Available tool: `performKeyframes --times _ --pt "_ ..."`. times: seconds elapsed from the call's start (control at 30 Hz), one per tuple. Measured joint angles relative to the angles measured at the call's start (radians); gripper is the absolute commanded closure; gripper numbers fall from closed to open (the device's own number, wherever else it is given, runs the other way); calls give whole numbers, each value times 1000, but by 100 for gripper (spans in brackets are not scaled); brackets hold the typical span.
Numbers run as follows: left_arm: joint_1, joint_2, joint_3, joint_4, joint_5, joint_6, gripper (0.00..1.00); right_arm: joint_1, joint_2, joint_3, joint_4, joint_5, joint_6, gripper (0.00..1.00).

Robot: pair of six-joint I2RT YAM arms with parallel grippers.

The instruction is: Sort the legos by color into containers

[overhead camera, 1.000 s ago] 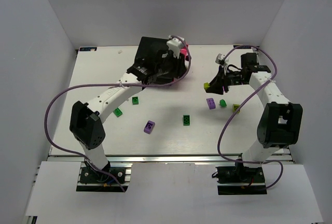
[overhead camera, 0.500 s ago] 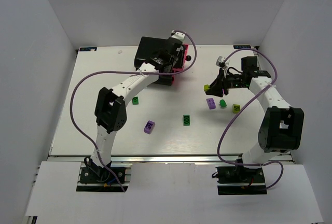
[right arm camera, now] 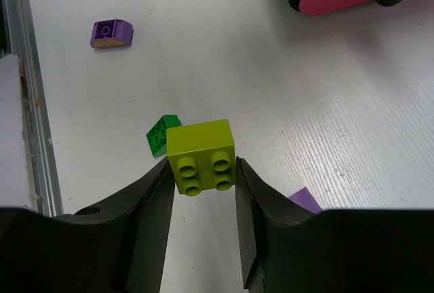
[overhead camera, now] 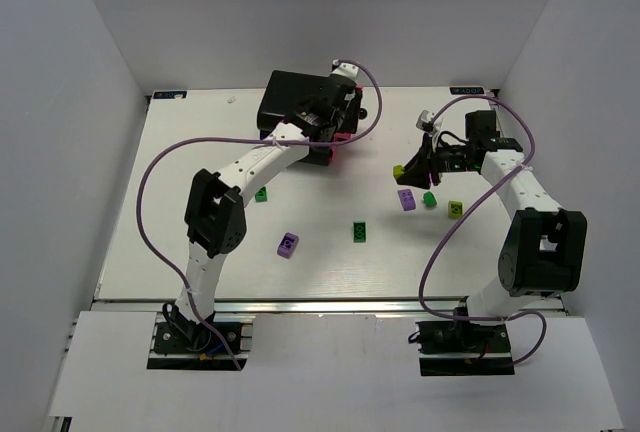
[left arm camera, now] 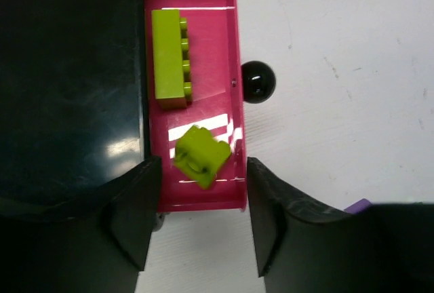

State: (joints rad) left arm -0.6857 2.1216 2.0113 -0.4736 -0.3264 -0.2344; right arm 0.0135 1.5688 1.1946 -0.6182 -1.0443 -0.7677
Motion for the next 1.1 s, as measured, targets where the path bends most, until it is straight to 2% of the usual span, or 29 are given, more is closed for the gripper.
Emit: performKeyframes --times 0.2,0.33,0.4,0.5,0.57,0.7,0.73,0.9,1.1 --pt "-3 -1 8 0 -5 -4 34 6 0 0 0 6 -3 95" --pt "2 -7 39 -7 -8 -14 39 23 0 0 15 21 7 94" --pt "3 -32 37 -10 -8 -29 60 42 0 1 71 41 54 94" --pt "6 -130 -35 0 -20 -56 76 77 0 4 230 99 172 95" --pt "6 -259 -161 29 -39 -67 75 108 10 24 347 148 267 95" --pt "10 -579 -434 56 -88 -101 47 178 77 116 549 269 418 93" --pt "10 -644 -483 58 -100 -112 44 192 97 137 584 296 443 93" --pt "14 -909 -711 63 -157 -203 40 253 209 259 673 395 527 92" --pt "15 -998 -877 29 -184 -297 39 300 306 371 679 462 550 86"
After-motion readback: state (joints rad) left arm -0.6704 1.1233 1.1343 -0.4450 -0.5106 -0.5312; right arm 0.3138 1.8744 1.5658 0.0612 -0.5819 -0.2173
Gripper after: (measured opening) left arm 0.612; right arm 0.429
